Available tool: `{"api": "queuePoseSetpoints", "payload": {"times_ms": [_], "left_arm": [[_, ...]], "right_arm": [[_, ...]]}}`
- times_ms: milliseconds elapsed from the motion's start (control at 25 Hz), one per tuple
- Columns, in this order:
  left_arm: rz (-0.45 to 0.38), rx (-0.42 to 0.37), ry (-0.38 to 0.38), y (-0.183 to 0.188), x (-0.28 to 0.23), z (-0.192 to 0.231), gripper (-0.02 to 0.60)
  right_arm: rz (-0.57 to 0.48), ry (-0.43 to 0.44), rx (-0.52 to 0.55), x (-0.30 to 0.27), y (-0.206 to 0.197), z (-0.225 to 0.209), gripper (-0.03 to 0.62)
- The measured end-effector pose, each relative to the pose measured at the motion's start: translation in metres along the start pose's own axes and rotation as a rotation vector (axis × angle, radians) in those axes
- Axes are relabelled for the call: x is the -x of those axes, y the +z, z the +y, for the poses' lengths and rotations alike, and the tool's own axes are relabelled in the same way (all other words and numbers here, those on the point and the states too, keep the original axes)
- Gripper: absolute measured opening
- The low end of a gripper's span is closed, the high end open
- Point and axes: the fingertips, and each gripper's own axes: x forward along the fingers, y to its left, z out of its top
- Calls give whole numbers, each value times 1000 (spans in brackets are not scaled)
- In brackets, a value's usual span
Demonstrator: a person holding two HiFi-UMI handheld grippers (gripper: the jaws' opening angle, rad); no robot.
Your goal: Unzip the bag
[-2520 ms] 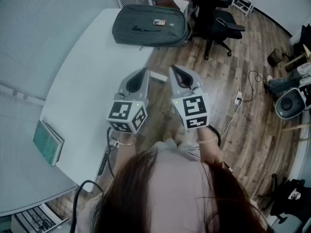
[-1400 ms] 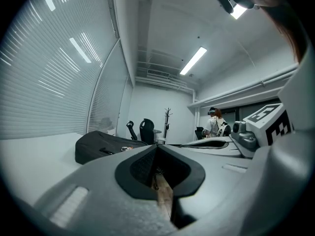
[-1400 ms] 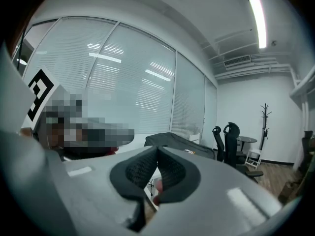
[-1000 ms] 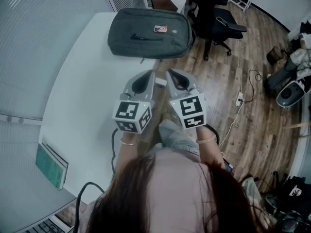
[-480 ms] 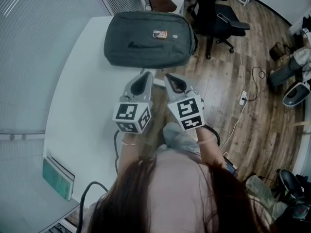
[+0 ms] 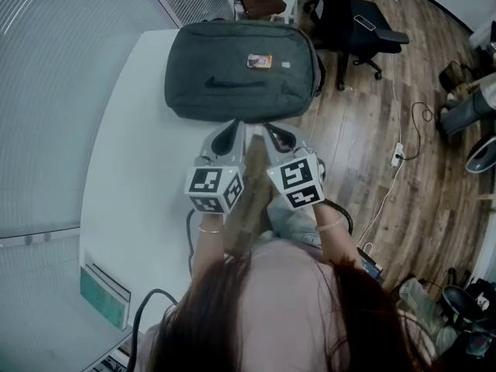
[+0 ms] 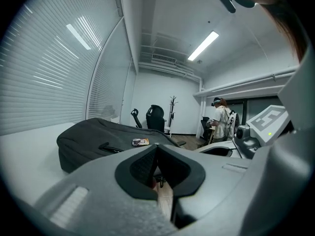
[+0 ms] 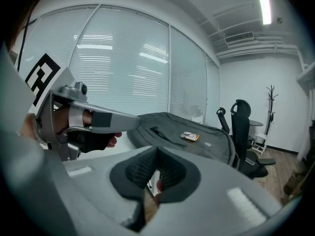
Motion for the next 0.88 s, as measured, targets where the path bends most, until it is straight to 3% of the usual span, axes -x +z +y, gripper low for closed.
{"api": "queuePoseSetpoints", "payload": {"times_ms": [880], "left_arm": [[149,10,16,-43,-62,38,11]], "right_arm": [[177,15,-55,-49,-69,-16,52]]}}
